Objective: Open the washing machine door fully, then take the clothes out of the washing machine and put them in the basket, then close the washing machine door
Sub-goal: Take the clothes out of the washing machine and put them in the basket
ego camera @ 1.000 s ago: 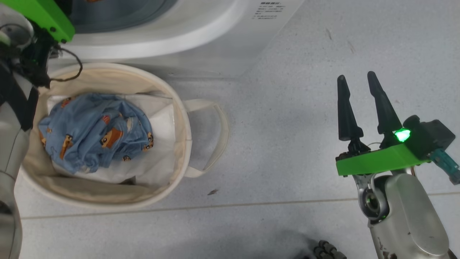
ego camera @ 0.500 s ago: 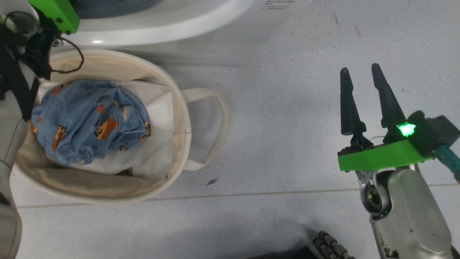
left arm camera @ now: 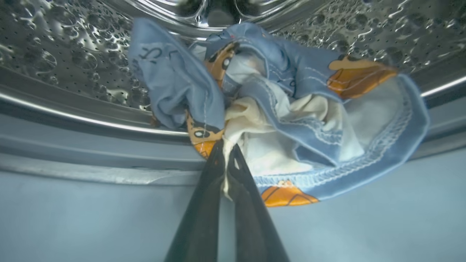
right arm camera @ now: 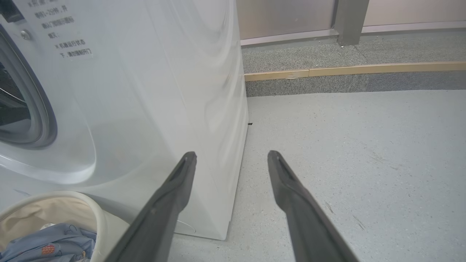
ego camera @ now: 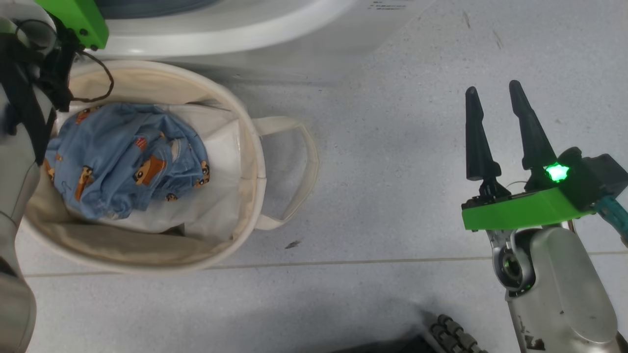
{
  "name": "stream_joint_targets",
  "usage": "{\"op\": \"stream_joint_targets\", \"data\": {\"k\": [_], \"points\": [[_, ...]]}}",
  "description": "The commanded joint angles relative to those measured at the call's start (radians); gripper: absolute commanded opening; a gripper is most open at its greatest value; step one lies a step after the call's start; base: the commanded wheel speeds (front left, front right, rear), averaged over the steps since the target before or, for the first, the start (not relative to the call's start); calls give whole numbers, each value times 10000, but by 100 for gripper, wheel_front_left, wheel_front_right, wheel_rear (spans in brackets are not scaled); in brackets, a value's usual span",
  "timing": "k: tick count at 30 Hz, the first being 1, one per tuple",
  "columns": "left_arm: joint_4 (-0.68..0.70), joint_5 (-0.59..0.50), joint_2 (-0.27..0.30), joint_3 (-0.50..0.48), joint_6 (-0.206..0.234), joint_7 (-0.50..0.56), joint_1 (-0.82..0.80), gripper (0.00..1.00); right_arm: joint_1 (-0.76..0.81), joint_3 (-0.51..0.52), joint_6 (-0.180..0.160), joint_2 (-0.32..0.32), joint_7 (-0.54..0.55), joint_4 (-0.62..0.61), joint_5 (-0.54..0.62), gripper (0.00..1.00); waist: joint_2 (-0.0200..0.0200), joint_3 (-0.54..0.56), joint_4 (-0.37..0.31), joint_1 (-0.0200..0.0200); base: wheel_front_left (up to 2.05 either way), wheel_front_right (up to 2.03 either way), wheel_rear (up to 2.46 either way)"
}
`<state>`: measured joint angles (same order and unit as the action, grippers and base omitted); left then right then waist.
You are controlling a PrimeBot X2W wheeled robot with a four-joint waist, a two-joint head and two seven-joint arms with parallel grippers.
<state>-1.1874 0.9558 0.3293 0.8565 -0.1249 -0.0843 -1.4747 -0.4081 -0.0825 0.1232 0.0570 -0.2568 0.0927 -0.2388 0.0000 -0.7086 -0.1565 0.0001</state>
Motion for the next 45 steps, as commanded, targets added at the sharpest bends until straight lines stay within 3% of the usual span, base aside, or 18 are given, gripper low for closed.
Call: {"op": "stream_joint_targets", "data": {"k": [1, 8, 16, 23, 32, 38, 45], "points": [[168, 154, 313, -58, -57, -255, -398, 0, 92, -137, 75, -68, -49, -311, 78, 100, 0, 63, 23, -1, 0, 0, 0], [584, 529, 397, 315, -57, -1030, -168, 0, 156, -105, 75, -68, -49, -151, 59, 100, 0, 497, 96, -1, 0, 0, 0], [1997, 580, 902, 831, -57, -1757, 742, 0, 314, -212, 75, -68, -49, 207, -115, 100, 0, 1565, 265, -1, 0, 0, 0], [4219, -718, 1603, -1058, -57, -1772, 2693, 0, 579, -352, 75, -68, -49, 628, -299, 100, 0, 2817, 424, -1, 0, 0, 0], [7460, -2847, 1730, -4167, 173, -1773, 6669, 0, 1301, -517, 75, -68, -49, 1238, -419, 100, 0, 4574, 621, -1, 0, 0, 0], [9830, -3948, 1639, -5405, 604, -1774, 9317, 0, 1720, -592, 75, -68, -49, 1499, -447, 100, 0, 5492, 807, -1, 0, 0, 0], [12126, -4436, 1563, -6356, 1118, -1774, 11770, 0, 1993, -713, 75, -62, -49, 1697, -506, 100, 0, 6173, 908, -1, 0, 0, 0]]}}
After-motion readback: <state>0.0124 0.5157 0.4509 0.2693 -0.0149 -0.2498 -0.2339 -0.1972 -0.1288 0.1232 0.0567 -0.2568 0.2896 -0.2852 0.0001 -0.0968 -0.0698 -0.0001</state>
